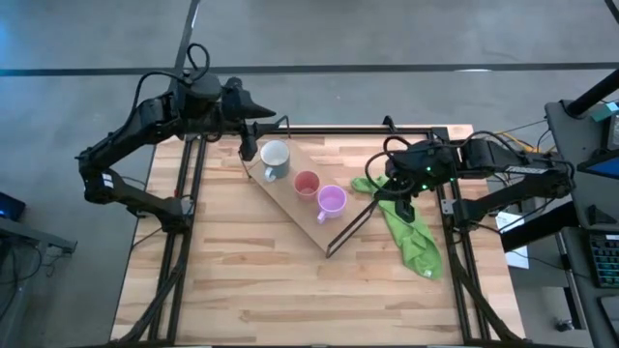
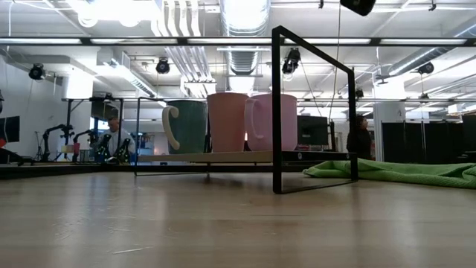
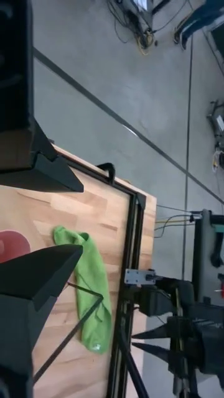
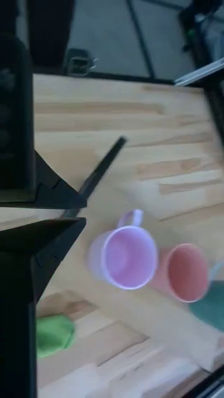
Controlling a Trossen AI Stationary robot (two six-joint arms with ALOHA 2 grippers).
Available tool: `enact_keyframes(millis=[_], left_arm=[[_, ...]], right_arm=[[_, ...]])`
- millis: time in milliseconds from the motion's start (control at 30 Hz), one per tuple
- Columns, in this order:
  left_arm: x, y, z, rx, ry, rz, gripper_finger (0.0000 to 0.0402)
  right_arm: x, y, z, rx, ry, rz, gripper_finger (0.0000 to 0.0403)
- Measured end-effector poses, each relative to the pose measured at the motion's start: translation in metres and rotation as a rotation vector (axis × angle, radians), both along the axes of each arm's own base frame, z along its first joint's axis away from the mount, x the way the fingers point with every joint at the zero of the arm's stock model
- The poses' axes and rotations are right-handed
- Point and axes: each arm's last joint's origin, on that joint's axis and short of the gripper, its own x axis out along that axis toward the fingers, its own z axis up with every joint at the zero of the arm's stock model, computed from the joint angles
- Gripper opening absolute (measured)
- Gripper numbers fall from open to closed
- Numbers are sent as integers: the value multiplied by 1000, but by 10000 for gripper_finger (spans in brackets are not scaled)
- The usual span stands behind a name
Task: Stack small to large cups/mugs on shelf
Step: Return to Home Position
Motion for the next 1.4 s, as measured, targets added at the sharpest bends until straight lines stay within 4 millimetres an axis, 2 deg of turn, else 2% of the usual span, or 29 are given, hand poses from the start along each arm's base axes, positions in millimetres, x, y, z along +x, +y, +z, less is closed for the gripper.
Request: enact_keyframes(millis=[500,700,900,1067,1400], left_arm=[[-27,-10,6,-62,-19,-7,132],[-35,-13,2,-90,6,-2,132],[-48,-18,-7,-90,0,-2,132],[-58,-22,-21,-116,-32,10,132],[-71,-27,-73,-153,-128,8,132]], right_arm=[[-5,0,8,-65,-82,75,28],[-20,0,19,-76,-163,81,28],[-41,-1,22,-97,-344,86,28],[-54,-1,5,-61,-425,58,28],[-60,-1,-61,13,-490,12,28]])
